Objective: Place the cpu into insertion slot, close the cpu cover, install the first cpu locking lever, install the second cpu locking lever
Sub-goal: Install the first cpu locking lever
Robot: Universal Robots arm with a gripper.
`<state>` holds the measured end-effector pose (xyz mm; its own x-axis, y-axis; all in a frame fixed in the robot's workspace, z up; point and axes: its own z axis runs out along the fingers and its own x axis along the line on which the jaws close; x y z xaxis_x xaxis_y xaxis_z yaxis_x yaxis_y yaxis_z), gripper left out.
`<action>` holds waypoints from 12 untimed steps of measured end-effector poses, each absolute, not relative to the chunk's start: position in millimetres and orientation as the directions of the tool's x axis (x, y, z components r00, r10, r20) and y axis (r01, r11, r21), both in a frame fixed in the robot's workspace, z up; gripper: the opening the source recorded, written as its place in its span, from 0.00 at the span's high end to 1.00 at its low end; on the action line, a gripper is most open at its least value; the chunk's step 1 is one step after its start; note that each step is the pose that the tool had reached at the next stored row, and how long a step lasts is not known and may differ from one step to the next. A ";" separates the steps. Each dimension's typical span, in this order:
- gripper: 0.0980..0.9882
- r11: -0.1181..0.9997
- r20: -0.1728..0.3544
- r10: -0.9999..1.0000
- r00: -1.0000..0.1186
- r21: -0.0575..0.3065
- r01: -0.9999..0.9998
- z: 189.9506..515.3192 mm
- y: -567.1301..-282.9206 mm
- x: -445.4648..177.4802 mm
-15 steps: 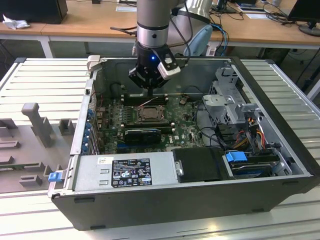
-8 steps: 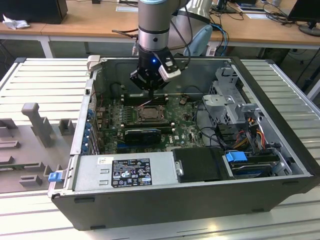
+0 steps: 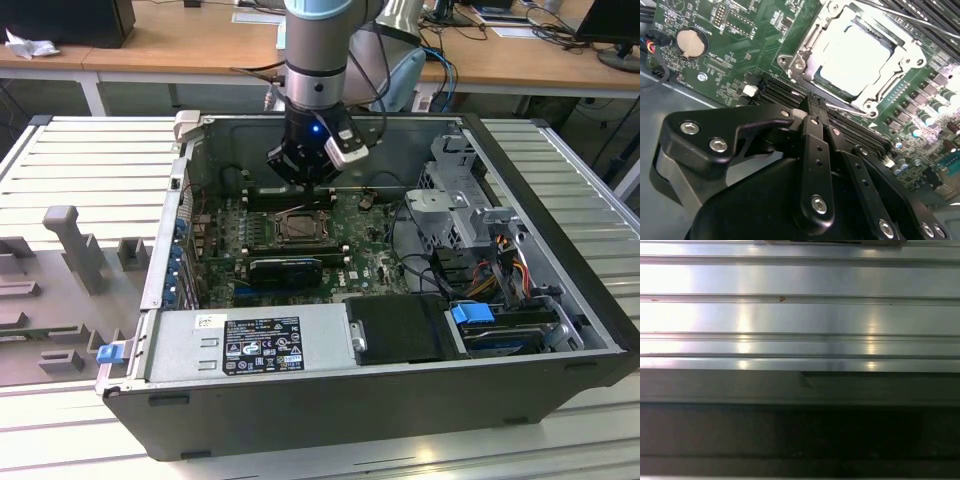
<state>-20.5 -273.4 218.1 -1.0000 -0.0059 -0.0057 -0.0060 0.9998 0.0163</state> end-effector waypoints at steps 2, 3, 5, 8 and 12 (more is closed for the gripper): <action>0.99 1.000 -0.006 -0.006 -1.000 0.016 -0.006 216.9 -273.4 -20.1; 0.99 1.000 -0.006 -0.007 -1.000 0.016 -0.007 216.0 -273.4 -19.8; 0.99 1.000 -0.006 -0.007 -1.000 0.016 -0.007 213.8 -273.4 -19.6; 0.99 1.000 -0.006 -0.007 -1.000 0.015 -0.007 209.1 -273.3 -18.5; 0.99 1.000 -0.006 -0.008 -1.000 -0.001 -0.008 205.3 -273.3 -17.7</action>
<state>-17.7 -273.3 205.3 -1.0000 -0.0076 -0.0056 -0.0076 1.0000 -0.0014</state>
